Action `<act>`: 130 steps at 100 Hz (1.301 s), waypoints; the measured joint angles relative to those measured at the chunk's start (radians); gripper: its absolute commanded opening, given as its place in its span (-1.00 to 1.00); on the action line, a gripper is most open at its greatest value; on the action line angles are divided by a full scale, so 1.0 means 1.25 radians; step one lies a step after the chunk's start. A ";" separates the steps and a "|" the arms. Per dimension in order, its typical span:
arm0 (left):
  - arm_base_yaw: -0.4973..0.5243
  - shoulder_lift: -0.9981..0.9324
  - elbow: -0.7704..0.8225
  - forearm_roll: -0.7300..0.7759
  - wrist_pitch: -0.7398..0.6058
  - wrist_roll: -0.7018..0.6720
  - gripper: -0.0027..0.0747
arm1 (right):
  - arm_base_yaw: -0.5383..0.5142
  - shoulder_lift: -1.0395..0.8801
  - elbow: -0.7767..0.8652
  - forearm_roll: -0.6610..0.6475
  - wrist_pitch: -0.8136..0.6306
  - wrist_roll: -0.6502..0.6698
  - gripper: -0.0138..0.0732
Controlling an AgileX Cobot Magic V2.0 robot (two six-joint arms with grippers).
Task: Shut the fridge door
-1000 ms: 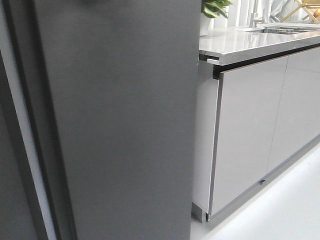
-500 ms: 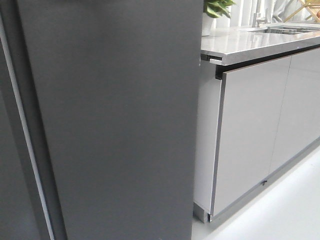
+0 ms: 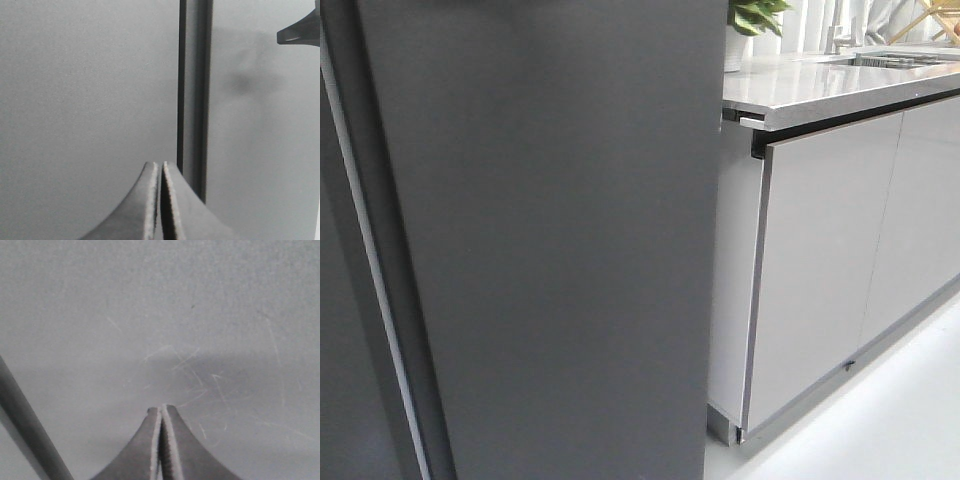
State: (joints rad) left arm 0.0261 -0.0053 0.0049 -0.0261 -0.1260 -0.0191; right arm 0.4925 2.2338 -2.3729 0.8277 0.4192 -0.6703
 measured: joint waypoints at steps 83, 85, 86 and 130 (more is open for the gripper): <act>0.000 0.000 0.000 0.000 0.000 0.000 -0.98 | 0.001 0.011 0.000 0.000 0.026 -0.008 -0.79; 0.000 0.000 0.000 0.000 0.000 0.000 -0.98 | 0.001 0.011 0.000 0.000 0.031 -0.008 -0.79; 0.000 0.000 0.000 0.000 0.000 0.000 -0.98 | 0.001 0.011 0.000 0.000 0.033 -0.008 -0.79; 0.000 0.000 0.000 0.000 0.000 0.000 -0.98 | -0.012 -0.064 0.000 -0.064 0.172 0.013 -0.79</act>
State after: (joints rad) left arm 0.0261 -0.0053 0.0049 -0.0261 -0.1260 -0.0191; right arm 0.4769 2.1533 -2.3729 0.7479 0.6336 -0.6536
